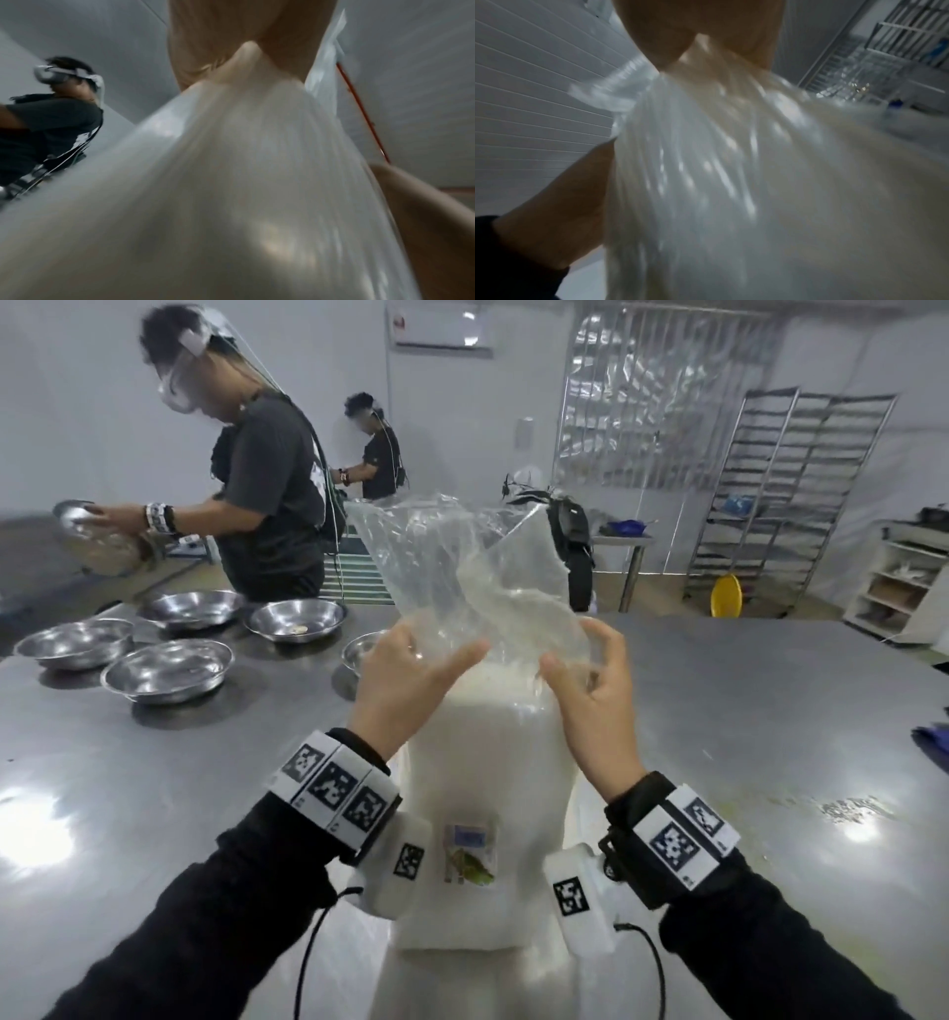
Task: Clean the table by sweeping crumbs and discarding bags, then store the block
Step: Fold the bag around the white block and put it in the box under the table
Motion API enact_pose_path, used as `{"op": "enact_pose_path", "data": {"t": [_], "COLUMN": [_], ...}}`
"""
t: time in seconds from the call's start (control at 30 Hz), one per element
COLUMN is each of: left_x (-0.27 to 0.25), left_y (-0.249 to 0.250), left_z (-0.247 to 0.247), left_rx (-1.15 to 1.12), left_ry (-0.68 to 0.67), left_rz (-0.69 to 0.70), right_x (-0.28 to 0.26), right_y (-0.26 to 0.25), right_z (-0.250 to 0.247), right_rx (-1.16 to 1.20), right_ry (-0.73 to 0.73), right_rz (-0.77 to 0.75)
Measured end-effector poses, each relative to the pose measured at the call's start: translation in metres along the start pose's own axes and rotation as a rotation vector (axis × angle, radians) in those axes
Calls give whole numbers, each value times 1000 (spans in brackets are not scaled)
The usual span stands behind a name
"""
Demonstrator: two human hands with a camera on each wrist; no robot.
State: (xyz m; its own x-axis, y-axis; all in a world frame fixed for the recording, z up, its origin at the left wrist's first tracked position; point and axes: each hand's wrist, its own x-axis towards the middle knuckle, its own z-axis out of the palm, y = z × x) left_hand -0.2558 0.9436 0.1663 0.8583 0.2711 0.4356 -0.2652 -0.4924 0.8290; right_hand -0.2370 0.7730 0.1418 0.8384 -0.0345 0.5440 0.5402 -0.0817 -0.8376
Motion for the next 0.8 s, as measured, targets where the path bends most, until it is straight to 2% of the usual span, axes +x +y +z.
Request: {"op": "enact_pose_path", "data": {"t": [0.07, 0.13, 0.17, 0.23, 0.27, 0.33, 0.4, 0.47, 0.57, 0.67, 0.73, 0.8], "left_x": [10, 14, 15, 19, 20, 22, 21, 19, 14, 7, 4, 0], "left_y": [1, 2, 3, 2, 1, 0, 0, 0, -2, -7, -12, -12], "left_z": [-3, -2, 0, 2, 2, 0, -1, -5, -12, -17, -16, -12], "left_rx": [146, 244, 253, 245, 248, 258, 195, 71, -139, -341, -317, -128], "left_ry": [-97, -175, -193, -196, -188, -188, -222, -289, -358, -351, -262, -39], "left_rz": [-18, 4, 5, -36, -63, -116, -148, -195, -336, -529, -486, -278], "right_x": [11, 15, 13, 3, -4, -15, -16, -9, 8, 19, 24, 27], "right_y": [-3, -6, -9, -13, -12, -10, -6, -9, -27, -42, -45, -45], "right_z": [-8, -14, -16, -18, -17, -15, -13, -12, -12, -8, -5, -5], "right_rx": [-103, -176, -220, -340, -411, -554, -720, -891, -1024, -1069, -1023, -994], "right_ry": [-18, 53, 114, 188, 150, -48, -265, -450, -715, -841, -901, -953], "right_rz": [16, -12, -90, -371, -518, -732, -802, -697, -420, -261, -163, -88]}}
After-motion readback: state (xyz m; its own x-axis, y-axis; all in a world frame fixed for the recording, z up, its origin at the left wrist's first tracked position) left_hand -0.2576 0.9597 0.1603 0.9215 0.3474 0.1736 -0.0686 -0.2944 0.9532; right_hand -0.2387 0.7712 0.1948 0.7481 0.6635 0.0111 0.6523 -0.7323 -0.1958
